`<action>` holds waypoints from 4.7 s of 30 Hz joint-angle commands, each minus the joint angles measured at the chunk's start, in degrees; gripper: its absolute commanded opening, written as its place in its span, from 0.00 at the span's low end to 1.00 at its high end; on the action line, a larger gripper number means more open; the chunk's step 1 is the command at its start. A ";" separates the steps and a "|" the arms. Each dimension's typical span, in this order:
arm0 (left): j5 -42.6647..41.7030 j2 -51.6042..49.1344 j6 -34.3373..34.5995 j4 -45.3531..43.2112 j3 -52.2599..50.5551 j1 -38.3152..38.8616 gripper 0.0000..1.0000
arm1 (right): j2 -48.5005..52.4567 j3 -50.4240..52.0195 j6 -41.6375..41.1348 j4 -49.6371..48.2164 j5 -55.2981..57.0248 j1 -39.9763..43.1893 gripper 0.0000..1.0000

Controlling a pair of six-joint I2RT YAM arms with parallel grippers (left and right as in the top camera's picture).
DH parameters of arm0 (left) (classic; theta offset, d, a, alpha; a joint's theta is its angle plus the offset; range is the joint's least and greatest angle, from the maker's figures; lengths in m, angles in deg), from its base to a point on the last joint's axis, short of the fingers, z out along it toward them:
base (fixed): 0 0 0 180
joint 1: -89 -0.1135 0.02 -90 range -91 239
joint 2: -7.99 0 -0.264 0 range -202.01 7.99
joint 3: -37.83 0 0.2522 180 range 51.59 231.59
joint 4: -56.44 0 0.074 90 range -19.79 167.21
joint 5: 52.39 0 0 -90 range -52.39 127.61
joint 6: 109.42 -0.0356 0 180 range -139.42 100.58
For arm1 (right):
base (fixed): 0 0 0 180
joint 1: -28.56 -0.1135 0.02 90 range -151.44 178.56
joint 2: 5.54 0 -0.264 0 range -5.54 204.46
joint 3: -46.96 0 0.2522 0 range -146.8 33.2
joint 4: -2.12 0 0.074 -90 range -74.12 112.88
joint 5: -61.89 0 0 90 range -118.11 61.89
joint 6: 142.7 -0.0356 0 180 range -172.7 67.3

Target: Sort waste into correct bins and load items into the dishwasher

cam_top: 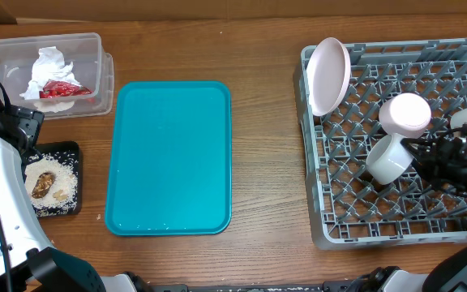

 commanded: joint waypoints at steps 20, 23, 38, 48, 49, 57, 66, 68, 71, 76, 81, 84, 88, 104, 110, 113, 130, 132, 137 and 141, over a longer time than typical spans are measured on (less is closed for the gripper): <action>0.81 -0.39 0.55 -0.07 0.09 0.13 1.00 | -16.28 -8.44 -12.17 6.01 32.83 -3.54 0.25; 0.81 -0.39 0.55 -0.07 0.09 0.13 1.00 | -16.31 -8.44 -12.22 7.10 34.56 -6.95 0.21; 0.81 -0.39 0.55 -0.07 0.09 0.13 1.00 | -39.52 -7.26 -10.67 6.34 35.12 -23.02 0.18; 0.81 -0.39 0.55 -0.04 0.09 0.13 1.00 | -52.00 -5.16 -12.17 10.88 34.91 -23.02 1.00; 0.81 -0.39 0.55 -0.04 0.09 0.13 1.00 | -51.93 -5.16 -12.90 11.69 34.88 -23.02 1.00; 0.81 -0.39 0.55 -0.04 0.09 0.13 1.00 | -51.89 -5.16 -15.15 12.98 34.99 -23.02 1.00; 0.81 -0.39 0.55 -0.07 0.09 0.13 1.00 | -51.89 -5.14 -14.49 15.15 36.06 -24.79 1.00; 0.81 -0.39 0.55 -0.07 0.09 0.13 1.00 | -51.89 -5.14 -12.76 14.95 36.46 -26.97 1.00; 0.81 -0.39 0.55 -0.07 0.09 0.13 1.00 | -51.89 -5.14 -9.27 14.43 36.61 -31.26 1.00; 0.81 -0.39 0.55 -0.04 0.09 0.13 1.00 | -51.89 -5.14 -8.68 9.57 39.63 -39.98 1.00; 0.81 -0.39 0.55 -0.07 0.09 0.13 1.00 | -52.57 -3.74 -8.70 4.15 43.06 -47.41 1.00; 0.81 -0.39 0.55 -0.07 0.09 0.13 1.00 | -54.25 -0.17 -8.87 -1.05 43.23 -48.00 1.00; 0.81 -0.39 0.55 -0.07 0.09 0.13 1.00 | -58.64 9.35 -8.87 -10.40 43.19 -46.99 1.00; 0.81 -0.39 0.55 -0.07 0.09 0.13 1.00 | -80.91 53.13 -8.85 -62.16 38.64 -46.16 1.00; 0.81 -0.39 0.55 -0.07 0.09 0.13 1.00 | -85.83 54.95 -8.85 -62.66 38.97 -42.21 1.00; 0.81 -0.39 0.55 -0.07 0.09 0.13 1.00 | -86.31 54.97 -8.85 -62.82 39.43 -40.26 1.00; 0.81 -0.39 0.55 -0.07 0.09 0.13 1.00 | -86.31 58.36 -8.87 -63.23 54.49 -38.60 1.00; 0.81 -0.39 0.55 -0.07 0.09 0.13 1.00 | -86.31 58.36 -8.87 -58.25 56.94 -38.60 1.00; 0.81 -0.39 0.55 -0.04 0.09 0.13 1.00 | -86.31 58.34 -8.66 -58.45 59.28 -38.64 1.00; 0.81 -0.39 0.55 -0.04 0.09 0.13 1.00 | -86.29 58.34 -8.66 -58.47 59.30 -38.64 1.00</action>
